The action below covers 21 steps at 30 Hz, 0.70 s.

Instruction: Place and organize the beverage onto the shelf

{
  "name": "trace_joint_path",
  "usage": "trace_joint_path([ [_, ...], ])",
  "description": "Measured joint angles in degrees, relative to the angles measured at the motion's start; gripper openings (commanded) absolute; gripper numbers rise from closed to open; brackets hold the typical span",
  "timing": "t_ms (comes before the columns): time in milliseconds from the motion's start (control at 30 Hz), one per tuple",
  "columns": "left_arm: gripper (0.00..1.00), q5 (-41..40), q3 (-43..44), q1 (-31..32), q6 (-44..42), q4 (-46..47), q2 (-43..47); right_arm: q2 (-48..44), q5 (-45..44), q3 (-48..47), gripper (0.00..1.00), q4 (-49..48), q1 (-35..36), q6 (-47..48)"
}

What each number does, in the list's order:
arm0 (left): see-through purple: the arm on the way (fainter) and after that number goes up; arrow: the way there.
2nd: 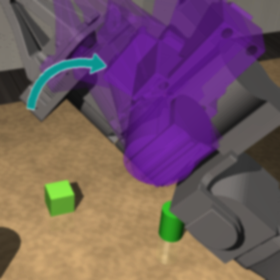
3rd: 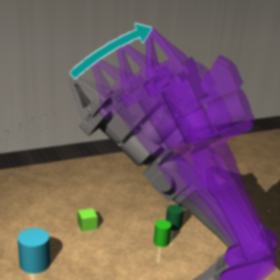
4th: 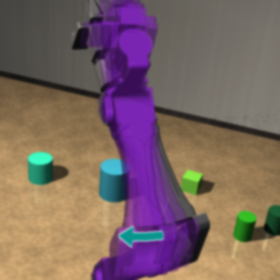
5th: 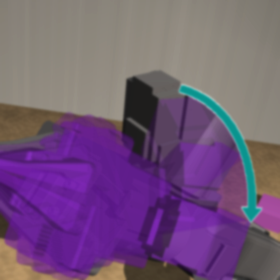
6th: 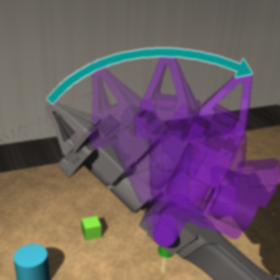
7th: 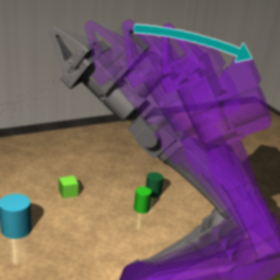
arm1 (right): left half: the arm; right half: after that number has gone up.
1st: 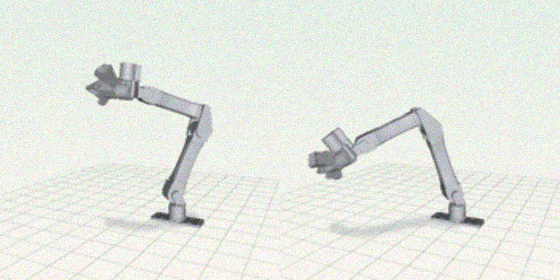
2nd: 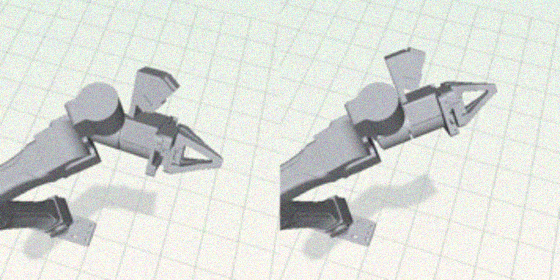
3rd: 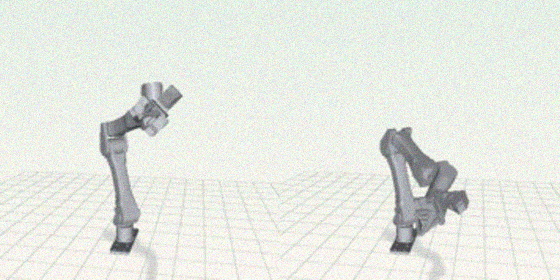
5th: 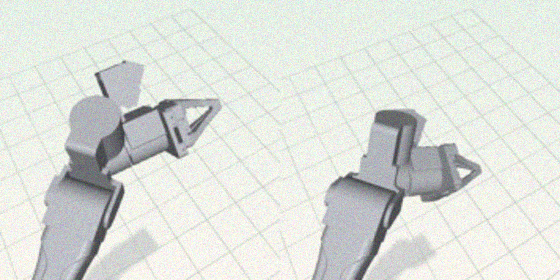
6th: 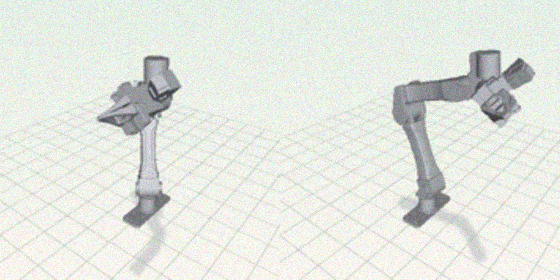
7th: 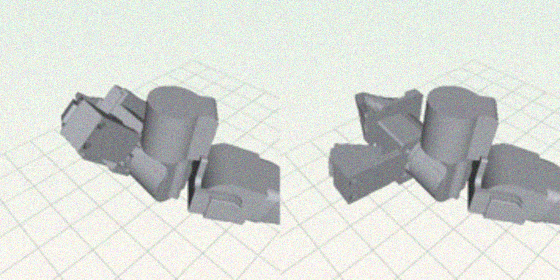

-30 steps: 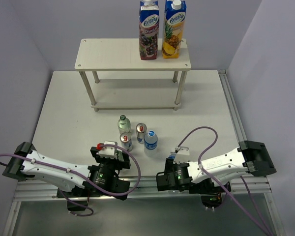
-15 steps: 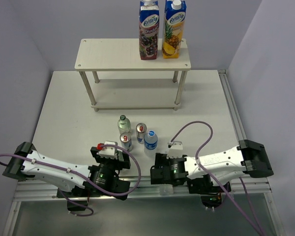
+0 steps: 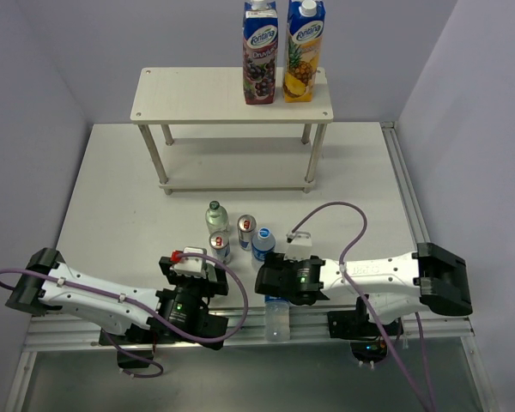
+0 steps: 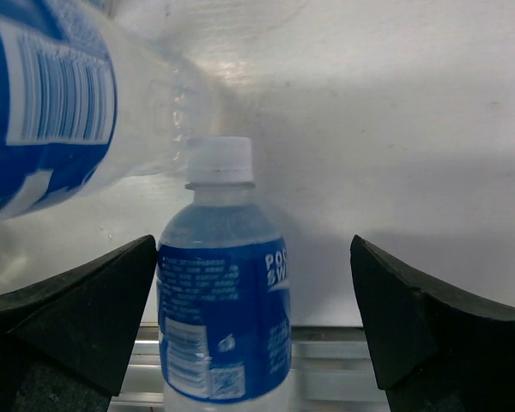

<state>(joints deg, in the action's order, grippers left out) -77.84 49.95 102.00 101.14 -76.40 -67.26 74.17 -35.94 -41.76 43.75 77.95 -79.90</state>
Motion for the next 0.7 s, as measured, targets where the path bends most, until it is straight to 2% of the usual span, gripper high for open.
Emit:
trace_joint_path([
  [233, 0.99, -0.02, 0.00, 0.00, 0.00, 0.00, 0.00, 1.95, 2.05, 0.02, 1.00, -2.60, 1.68, 1.46],
  [600, 0.99, 0.00, 0.00, 0.00, 0.00, 0.00, -0.35, 2.40, 4.11, 0.48, 0.88, -5.33, 2.91, 2.43],
  [700, 0.99, 0.00, 0.00, 0.00, 0.00, 0.00, -0.35, 3.89, 4.11, 1.05, 0.82, -6.97, 2.91, 2.10],
])
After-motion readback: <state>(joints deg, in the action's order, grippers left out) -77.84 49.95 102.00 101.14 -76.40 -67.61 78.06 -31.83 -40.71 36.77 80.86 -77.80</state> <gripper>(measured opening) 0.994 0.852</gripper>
